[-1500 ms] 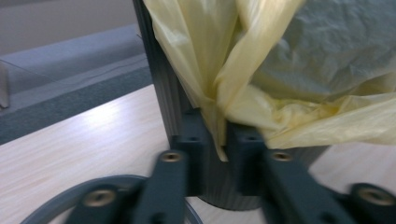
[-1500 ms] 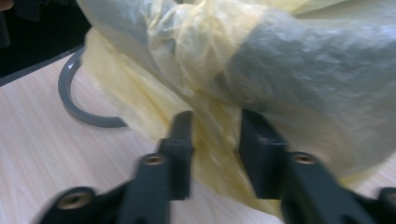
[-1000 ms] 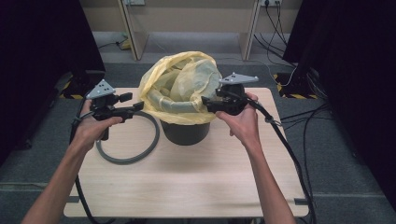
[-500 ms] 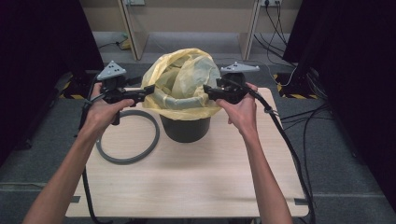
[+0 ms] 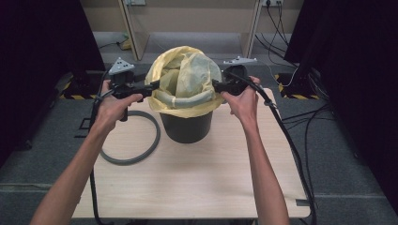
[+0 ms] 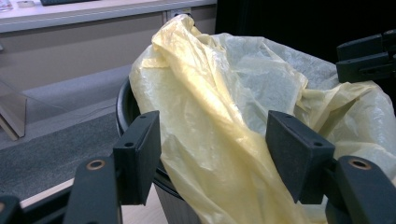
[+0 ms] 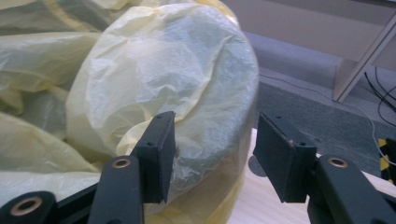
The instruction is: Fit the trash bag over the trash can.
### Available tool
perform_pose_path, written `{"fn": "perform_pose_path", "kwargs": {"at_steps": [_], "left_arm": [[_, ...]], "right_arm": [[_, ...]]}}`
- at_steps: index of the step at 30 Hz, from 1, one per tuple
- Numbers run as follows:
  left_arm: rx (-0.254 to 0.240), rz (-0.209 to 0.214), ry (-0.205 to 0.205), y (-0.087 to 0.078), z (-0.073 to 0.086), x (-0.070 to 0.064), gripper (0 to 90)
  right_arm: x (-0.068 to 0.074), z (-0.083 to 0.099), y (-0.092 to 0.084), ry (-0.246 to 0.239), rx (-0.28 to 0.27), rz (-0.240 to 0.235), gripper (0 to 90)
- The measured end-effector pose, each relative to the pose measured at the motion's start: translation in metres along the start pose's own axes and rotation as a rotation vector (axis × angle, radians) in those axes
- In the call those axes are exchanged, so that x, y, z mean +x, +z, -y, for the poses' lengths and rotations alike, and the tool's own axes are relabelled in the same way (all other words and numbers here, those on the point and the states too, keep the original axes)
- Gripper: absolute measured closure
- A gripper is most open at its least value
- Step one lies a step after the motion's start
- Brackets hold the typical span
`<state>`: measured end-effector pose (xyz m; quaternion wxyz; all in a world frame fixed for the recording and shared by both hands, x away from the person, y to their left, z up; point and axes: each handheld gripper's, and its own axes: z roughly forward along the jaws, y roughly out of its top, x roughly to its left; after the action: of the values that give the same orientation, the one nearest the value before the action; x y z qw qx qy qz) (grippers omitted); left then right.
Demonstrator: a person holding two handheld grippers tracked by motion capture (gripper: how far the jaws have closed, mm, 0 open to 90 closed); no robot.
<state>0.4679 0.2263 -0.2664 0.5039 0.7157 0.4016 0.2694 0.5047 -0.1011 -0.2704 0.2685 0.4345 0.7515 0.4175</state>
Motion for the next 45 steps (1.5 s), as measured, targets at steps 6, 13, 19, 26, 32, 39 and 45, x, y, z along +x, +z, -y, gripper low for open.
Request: {"fn": "perform_pose_path", "kwargs": {"at_steps": [6, 13, 19, 26, 32, 39, 45], "left_arm": [[0.016, -0.028, -0.023, 0.002, 0.005, 0.013, 49.6], [0.033, -0.078, -0.107, 0.009, 0.030, 0.046, 70.2], [0.131, -0.084, -0.094, 0.031, 0.063, 0.050, 79.5], [0.173, -0.052, -0.091, 0.045, 0.091, 0.042, 83.6], [0.174, -0.047, -0.034, 0.040, 0.091, 0.032, 83.3], [0.149, -0.020, 0.006, 0.028, 0.095, 0.018, 82.8], [0.136, 0.024, 0.048, 0.021, 0.100, -0.005, 82.0]], "right_arm": [[0.004, -0.002, 0.001, -0.032, 0.001, 0.037, 46.6], [0.004, -0.001, 0.001, -0.034, 0.004, 0.031, 48.6], [0.005, -0.001, 0.003, -0.030, 0.008, 0.023, 48.8], [0.006, -0.001, 0.005, -0.027, 0.007, 0.029, 48.0], [0.016, -0.001, -0.004, -0.024, -0.029, -0.013, 42.1], [0.037, 0.007, -0.015, -0.121, -0.004, -0.040, 42.8], [0.019, 0.001, -0.009, -0.084, 0.021, 0.023, 43.4]]}}
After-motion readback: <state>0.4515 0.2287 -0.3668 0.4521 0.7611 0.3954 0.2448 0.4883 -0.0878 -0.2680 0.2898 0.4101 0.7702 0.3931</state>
